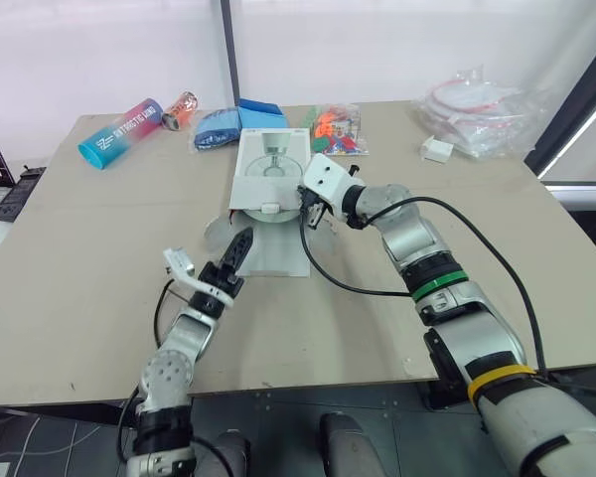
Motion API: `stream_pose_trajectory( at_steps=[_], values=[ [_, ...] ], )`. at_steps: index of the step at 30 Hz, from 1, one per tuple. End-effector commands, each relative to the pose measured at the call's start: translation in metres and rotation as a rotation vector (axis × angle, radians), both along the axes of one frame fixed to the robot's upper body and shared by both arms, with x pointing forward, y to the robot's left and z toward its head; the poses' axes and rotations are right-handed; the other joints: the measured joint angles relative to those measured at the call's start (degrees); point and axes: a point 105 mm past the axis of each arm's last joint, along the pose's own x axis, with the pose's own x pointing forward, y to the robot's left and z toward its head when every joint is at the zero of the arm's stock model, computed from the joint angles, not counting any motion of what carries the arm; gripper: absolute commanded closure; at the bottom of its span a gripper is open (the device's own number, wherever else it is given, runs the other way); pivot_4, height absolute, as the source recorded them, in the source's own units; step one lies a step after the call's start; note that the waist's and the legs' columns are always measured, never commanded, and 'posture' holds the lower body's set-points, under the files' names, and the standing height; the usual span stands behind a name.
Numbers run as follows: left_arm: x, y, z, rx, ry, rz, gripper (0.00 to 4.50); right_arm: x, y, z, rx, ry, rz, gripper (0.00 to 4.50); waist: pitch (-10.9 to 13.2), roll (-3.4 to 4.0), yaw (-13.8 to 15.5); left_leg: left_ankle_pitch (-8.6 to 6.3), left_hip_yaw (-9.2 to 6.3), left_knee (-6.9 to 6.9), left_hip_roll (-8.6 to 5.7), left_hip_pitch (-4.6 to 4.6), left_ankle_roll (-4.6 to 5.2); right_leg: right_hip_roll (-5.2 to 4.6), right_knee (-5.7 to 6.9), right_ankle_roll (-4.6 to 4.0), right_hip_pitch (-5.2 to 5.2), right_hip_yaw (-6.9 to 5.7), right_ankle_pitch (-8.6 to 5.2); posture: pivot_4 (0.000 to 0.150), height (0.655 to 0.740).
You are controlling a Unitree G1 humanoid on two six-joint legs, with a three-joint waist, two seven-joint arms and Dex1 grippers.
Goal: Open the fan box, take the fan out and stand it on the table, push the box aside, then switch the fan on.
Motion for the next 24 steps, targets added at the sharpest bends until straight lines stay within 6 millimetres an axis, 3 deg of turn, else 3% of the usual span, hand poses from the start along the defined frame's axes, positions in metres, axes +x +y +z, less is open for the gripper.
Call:
stream_pose_trajectory(
  at_steps=[1, 11, 24],
  values=[
    [0.007, -0.003, 0.003, -0.012, 0.003, 0.001, 0.05, 0.001, 0.002, 0.014, 0.0, -0.054, 0.005, 4.5, 0.0, 0.0, -0.01, 0.0, 0.01, 0.0, 0.0, 0.0, 0.0, 0.0, 0.0, 0.0, -0.01, 0.0, 0.0, 0.15, 0.74],
    [0.028, -0.012, 0.0, -0.069, 0.069, 0.037, 0.05, 0.001, 0.001, 0.015, -0.001, -0.059, 0.002, 4.5, 0.0, 0.0, 0.05, 0.01, 0.0, 0.02, 0.0, 0.0, -0.02, 0.0, 0.02, 0.05, -0.01, 0.0, 0.03, 0.15, 0.74],
    [0.042, -0.026, -0.008, -0.092, 0.118, -0.005, 0.05, 0.001, 0.001, 0.013, -0.007, -0.063, -0.004, 4.5, 0.0, 0.0, 0.1, 0.01, 0.01, 0.02, -0.01, 0.0, -0.02, 0.0, 0.0, 0.06, 0.0, 0.0, 0.03, 0.15, 0.74]
  ],
)
